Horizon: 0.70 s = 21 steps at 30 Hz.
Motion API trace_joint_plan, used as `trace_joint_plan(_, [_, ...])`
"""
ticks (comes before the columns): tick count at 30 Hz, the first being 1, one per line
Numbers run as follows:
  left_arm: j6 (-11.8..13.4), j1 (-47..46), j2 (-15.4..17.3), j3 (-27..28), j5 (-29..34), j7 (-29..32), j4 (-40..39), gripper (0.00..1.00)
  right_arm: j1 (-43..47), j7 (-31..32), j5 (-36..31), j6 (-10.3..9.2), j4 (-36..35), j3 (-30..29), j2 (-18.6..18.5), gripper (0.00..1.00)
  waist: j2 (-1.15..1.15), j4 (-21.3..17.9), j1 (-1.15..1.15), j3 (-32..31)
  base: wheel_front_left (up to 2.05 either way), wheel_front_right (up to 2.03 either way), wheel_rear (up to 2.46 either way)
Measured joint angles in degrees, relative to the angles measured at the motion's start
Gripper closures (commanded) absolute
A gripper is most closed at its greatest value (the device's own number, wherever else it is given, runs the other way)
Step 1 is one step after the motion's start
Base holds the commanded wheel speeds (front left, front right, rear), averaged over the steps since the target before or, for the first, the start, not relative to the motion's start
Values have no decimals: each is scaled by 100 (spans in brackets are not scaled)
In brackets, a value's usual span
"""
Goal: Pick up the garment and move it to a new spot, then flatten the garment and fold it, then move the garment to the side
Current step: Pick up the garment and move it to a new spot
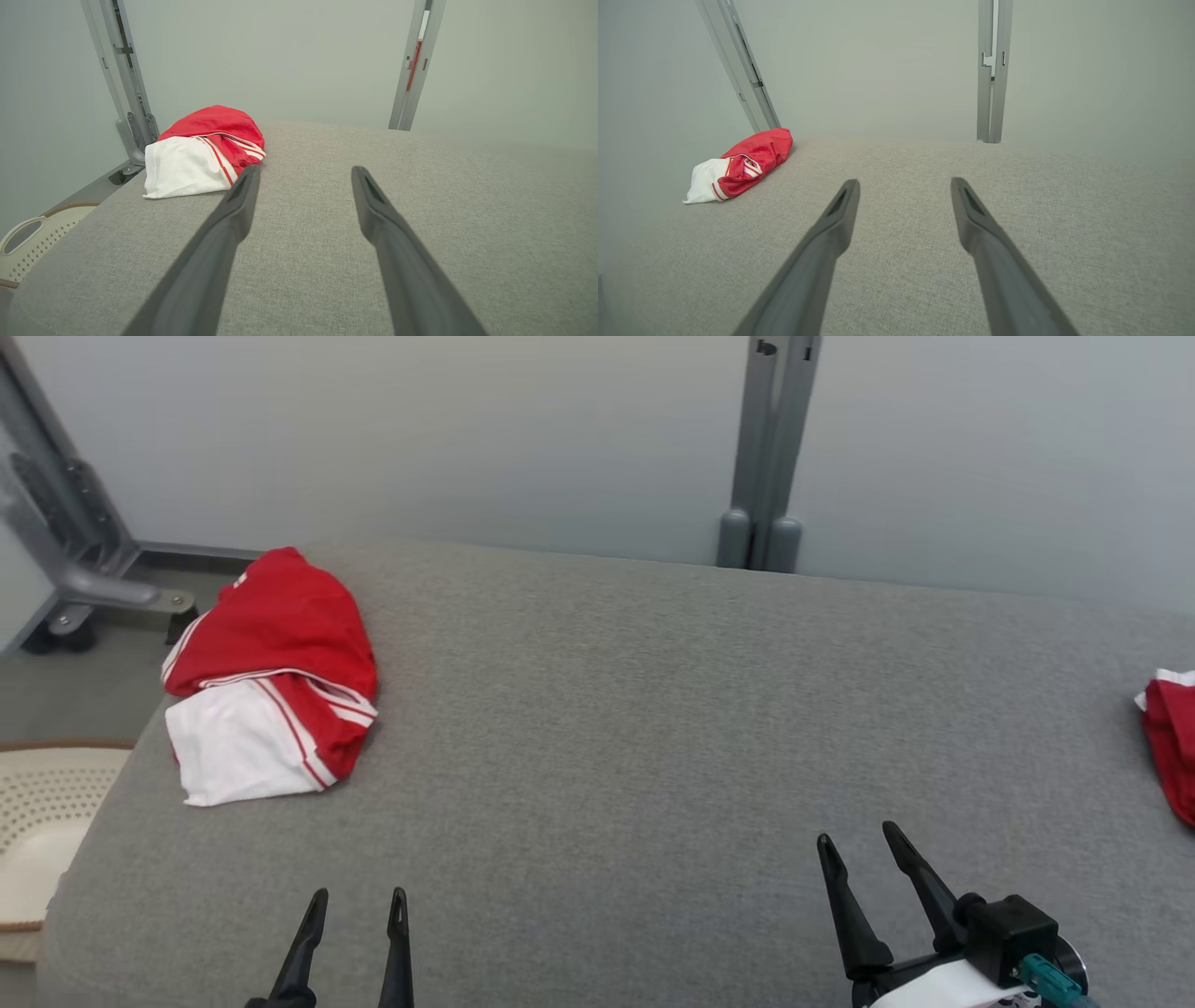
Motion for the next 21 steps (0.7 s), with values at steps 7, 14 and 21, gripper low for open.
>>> trace_joint_plan(7, [0,7,0,64,7,0,-49,0,-13,0,8,0,5,13,27,0,0,659,0,36,0,0,0])
trace_joint_plan(14, [9,16,1,187,9,0,-118,0,-62,0,15,0,30,70,60,0,0,1289,0,92,0,0,0])
trace_joint_plan(21, [65,44,1,154,-67,0,-164,0,-115,0,-18,0,-1,37,41,0,0,1501,0,283,0,0,0])
